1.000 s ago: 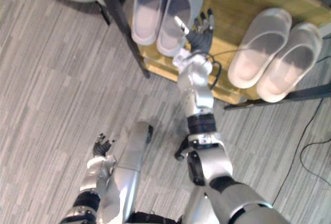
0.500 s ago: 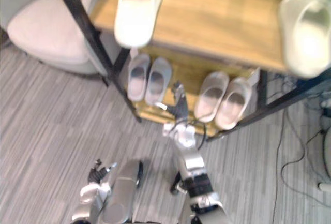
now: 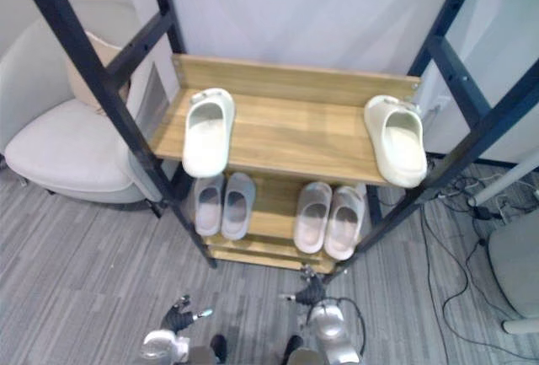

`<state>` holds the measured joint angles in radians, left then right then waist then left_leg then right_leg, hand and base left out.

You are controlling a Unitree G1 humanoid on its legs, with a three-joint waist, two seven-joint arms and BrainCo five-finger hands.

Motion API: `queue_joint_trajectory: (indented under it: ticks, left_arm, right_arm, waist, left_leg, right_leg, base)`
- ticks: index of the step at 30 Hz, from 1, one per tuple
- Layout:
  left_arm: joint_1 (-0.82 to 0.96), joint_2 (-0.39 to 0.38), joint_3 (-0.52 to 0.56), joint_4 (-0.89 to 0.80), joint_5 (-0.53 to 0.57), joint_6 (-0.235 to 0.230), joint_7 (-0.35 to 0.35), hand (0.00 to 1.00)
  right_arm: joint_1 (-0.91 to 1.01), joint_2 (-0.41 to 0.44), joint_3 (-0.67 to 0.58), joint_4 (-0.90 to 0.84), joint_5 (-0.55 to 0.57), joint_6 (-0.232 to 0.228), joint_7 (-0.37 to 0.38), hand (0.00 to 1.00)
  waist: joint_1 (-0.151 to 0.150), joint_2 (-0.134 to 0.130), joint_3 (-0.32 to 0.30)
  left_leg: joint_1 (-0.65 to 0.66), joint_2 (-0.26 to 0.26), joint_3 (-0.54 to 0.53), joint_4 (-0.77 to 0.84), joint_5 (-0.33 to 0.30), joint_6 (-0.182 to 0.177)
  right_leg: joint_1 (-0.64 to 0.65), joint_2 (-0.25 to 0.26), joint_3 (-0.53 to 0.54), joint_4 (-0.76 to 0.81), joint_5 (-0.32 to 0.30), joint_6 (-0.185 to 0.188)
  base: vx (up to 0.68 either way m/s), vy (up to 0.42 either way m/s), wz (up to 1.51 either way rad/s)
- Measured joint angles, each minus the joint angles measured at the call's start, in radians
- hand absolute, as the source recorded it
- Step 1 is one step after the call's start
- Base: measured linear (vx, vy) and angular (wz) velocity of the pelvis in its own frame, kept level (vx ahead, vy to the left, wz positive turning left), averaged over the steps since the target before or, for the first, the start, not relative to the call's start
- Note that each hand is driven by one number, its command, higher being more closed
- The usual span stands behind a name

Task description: Organize the slippers on the shoe rack

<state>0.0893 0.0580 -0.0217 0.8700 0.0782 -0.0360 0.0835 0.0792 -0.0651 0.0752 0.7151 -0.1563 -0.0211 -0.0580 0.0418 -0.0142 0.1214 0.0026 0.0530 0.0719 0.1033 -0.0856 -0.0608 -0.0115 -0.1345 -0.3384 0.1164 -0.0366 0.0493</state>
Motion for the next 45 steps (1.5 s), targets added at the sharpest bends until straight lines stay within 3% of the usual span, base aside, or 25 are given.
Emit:
queue_joint_trajectory:
  ticks: [6,10,14,21,28,32,37,45]
  left_arm:
    - [-0.017,0.006,-0.047,0.028,0.018,-0.004,0.0,0.0]
    - [-0.023,0.007,-0.148,0.01,0.048,-0.008,0.0,0.0]
    - [-0.019,0.012,-0.302,-0.154,0.067,-0.018,-0.012,0.0]
    - [-0.014,0.047,-0.552,-0.512,0.034,-0.047,-0.123,0.0]
    - [-0.059,0.05,-0.744,-0.796,-0.17,-0.05,-0.195,0.0]
    - [-0.137,0.051,-0.751,-0.882,-0.27,-0.059,-0.184,0.0]
    - [-0.277,0.045,-0.716,-1.0,-0.278,-0.067,-0.146,0.0]
    - [-0.48,0.017,-0.502,-1.014,-0.268,-0.086,-0.058,0.0]
  right_arm:
    - [0.013,-0.004,-0.034,0.135,-0.004,0.0,-0.002,0.0]
    - [0.024,-0.005,-0.037,0.159,-0.005,-0.002,-0.003,0.0]
    - [0.027,-0.004,-0.059,0.167,-0.003,-0.009,-0.008,0.0]
    - [0.029,-0.008,-0.061,0.175,-0.002,-0.01,-0.022,0.0]
    - [0.031,-0.021,-0.03,0.175,-0.003,-0.019,-0.026,0.0]
    - [0.034,-0.024,-0.025,0.175,-0.003,-0.019,-0.031,0.0]
    - [0.043,-0.042,-0.023,0.174,-0.002,-0.019,-0.031,0.0]
    - [0.049,-0.065,-0.025,0.17,-0.003,-0.017,-0.016,0.0]
  waist:
    - [-0.003,0.005,-0.016]
    - [-0.006,0.006,-0.018]
    - [-0.007,0.009,-0.021]
    - [-0.017,0.025,-0.048]
    - [-0.035,0.035,-0.07]
    - [-0.036,0.037,-0.078]
    - [-0.035,0.035,-0.085]
    - [-0.037,0.029,-0.101]
  left_leg:
    - [0.04,-0.001,0.001,-0.068,0.037,0.003]
    - [0.062,-0.004,0.002,-0.105,0.06,0.005]
    - [0.07,-0.011,-0.002,-0.134,0.08,0.012]
    - [0.071,-0.015,-0.026,-0.167,0.088,0.012]
    - [0.091,-0.012,-0.026,-0.19,0.095,0.01]
    - [0.104,-0.009,-0.029,-0.194,0.094,0.009]
    - [0.102,-0.008,-0.029,-0.187,0.083,0.011]
    - [0.099,-0.01,-0.028,-0.185,0.079,0.013]
  right_leg:
    - [0.041,0.016,0.001,-0.081,0.043,-0.004]
    - [0.049,0.017,0.006,-0.092,0.051,-0.002]
    - [0.05,0.016,0.019,-0.105,0.05,0.003]
    - [0.051,0.014,0.023,-0.11,0.049,0.004]
    - [0.07,0.028,0.021,-0.123,0.051,0.007]
    - [0.081,0.031,0.017,-0.123,0.046,0.003]
    - [0.079,0.022,0.019,-0.109,0.031,0.012]
    - [0.06,0.014,0.022,-0.067,0.008,0.013]
  base:
    - [-0.01,-0.004,-0.01]
    - [-0.06,-0.003,-0.02]
    - [-0.06,0.008,0.03]
    - [-0.01,0.003,0.09]
    - [0.07,-0.007,0.0]
    - [0.07,-0.01,0.02]
    - [0.0,0.0,0.01]
    - [0.0,0.0,0.0]
